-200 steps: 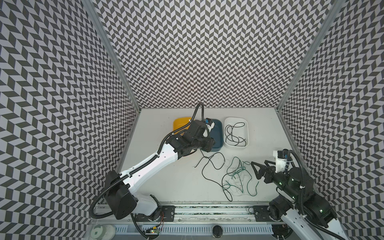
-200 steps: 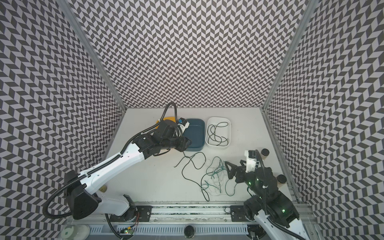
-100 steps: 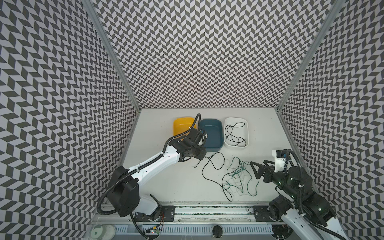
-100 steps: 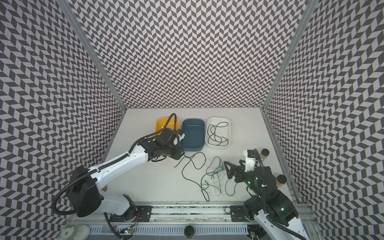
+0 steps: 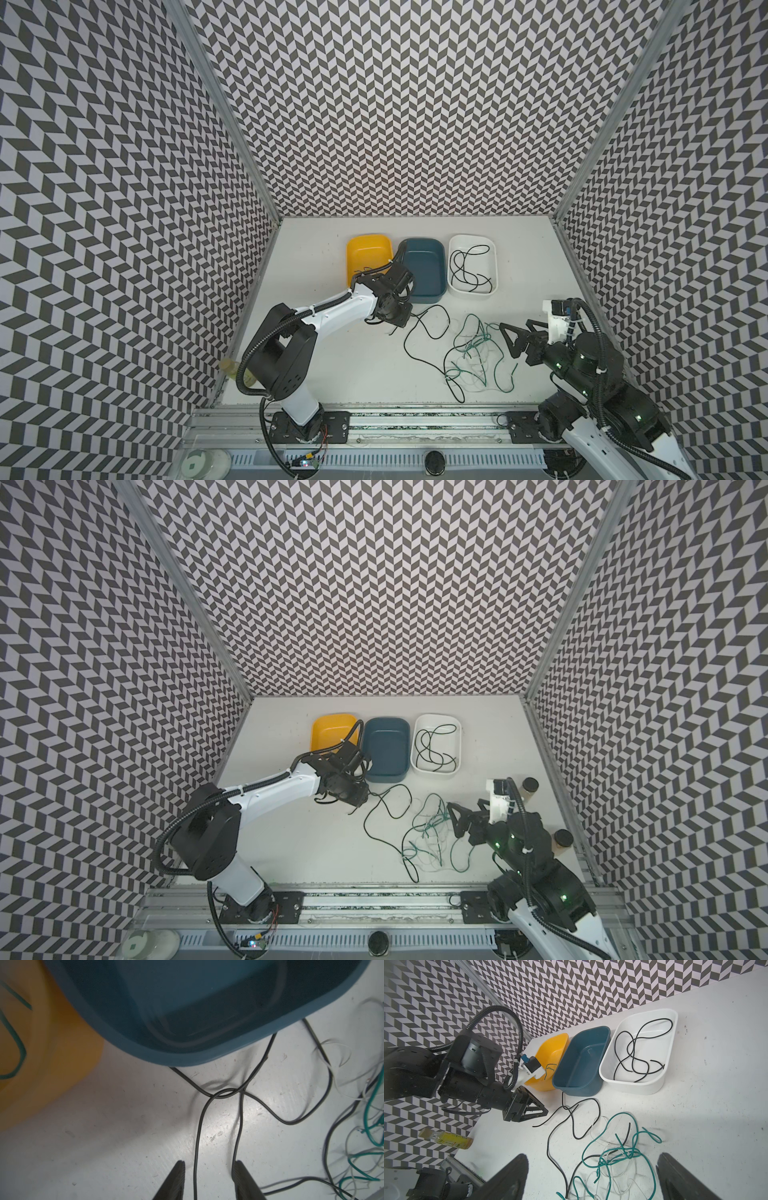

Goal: Untangle the cables
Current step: 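Lower the left gripper onto a black wire near the teal tray and grasp it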

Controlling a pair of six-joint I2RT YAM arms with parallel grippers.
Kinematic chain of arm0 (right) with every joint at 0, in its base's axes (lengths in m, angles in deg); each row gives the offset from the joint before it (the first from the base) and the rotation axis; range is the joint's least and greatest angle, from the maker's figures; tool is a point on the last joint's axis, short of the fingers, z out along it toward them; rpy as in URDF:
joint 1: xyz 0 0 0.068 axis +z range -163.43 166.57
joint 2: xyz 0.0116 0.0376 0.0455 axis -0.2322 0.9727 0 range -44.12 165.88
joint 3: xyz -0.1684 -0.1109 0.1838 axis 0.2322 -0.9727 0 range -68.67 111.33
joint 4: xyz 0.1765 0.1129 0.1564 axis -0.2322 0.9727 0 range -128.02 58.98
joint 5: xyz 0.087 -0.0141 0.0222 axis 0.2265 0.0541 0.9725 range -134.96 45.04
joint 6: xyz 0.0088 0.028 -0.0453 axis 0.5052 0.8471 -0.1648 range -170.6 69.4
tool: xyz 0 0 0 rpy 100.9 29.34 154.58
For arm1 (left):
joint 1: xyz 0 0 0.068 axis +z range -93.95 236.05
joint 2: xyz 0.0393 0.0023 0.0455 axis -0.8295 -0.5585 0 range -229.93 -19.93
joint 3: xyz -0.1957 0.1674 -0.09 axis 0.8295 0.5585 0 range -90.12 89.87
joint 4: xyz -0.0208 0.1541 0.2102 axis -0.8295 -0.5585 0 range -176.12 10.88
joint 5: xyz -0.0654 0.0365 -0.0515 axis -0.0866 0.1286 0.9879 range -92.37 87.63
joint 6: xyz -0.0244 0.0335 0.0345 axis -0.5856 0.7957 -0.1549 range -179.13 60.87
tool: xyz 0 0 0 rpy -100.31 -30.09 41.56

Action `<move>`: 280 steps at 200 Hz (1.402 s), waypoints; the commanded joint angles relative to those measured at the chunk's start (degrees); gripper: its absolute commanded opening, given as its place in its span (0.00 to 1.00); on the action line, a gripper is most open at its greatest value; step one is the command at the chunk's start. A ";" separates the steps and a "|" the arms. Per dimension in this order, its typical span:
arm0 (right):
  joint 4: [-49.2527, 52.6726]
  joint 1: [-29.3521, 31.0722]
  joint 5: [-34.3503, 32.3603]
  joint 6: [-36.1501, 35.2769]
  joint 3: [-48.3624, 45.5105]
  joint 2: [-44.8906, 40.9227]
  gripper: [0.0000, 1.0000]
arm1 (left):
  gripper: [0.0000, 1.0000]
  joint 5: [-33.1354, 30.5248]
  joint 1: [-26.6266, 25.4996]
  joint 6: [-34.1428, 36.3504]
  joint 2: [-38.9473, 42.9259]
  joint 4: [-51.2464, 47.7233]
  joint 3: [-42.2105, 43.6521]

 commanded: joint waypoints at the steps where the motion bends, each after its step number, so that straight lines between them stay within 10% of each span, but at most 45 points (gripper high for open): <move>1: -2.64 -0.09 0.49 -0.36 -0.49 -0.03 0.97 | 0.42 -0.24 0.32 -0.10 -2.20 -2.18 -1.64; 151: -2.84 -0.08 0.35 -0.37 -0.76 -0.75 0.97 | 0.35 -1.91 0.38 -0.53 -8.95 -5.47 -4.41; 280: -2.69 -0.08 0.29 -0.24 -0.71 -1.17 0.97 | 0.06 -2.09 0.33 0.01 -8.59 -6.62 -4.91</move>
